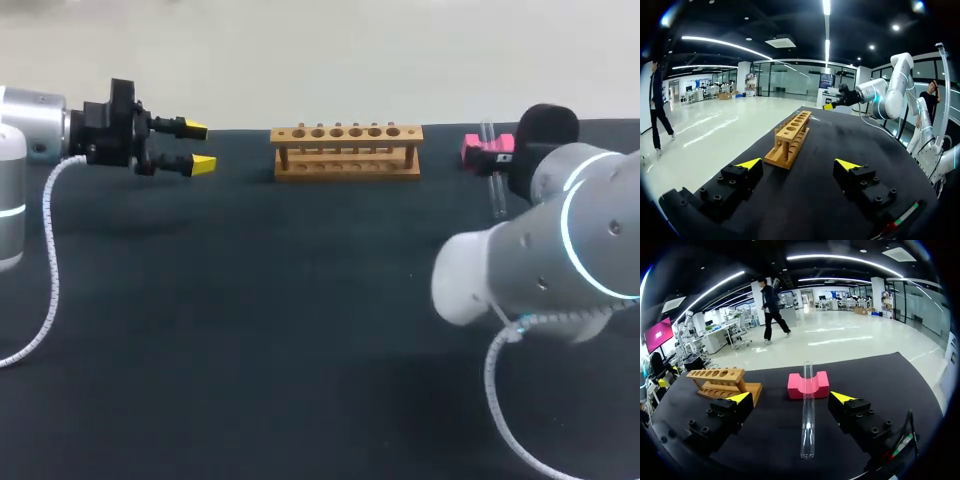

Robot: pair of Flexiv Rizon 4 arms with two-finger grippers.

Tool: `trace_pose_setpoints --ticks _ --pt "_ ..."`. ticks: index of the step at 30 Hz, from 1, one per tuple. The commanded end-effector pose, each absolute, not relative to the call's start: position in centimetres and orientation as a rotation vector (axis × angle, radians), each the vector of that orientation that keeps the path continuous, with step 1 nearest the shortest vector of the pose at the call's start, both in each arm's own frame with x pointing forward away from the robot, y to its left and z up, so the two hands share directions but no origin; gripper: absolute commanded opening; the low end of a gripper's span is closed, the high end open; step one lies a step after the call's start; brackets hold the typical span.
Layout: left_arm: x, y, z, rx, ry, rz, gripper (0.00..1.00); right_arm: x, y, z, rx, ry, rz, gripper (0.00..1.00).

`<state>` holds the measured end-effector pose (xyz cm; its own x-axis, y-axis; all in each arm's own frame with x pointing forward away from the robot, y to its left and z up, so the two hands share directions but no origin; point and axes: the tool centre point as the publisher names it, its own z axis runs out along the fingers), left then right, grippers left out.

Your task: Grasp the test tube, adjust it, and insert it.

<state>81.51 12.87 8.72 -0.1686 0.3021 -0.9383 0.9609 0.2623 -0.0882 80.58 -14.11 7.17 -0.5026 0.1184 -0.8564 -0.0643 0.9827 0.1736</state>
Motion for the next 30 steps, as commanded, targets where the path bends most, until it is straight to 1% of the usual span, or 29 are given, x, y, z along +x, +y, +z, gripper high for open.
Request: trace_pose_setpoints --ticks 1,17,30 --pt "81.4 12.9 8.6 1.181 1.649 -0.938 1.0 81.2 -13.7 7.5 0.11 2.148 0.117 1.0" --pt "81.4 12.9 8.6 1.181 1.649 -0.938 1.0 82.2 -13.8 4.2 0.177 2.218 0.046 1.0" --pt "81.4 12.9 8.6 1.181 1.649 -0.938 1.0 83.0 -14.2 2.7 0.134 2.24 0.027 1.0"
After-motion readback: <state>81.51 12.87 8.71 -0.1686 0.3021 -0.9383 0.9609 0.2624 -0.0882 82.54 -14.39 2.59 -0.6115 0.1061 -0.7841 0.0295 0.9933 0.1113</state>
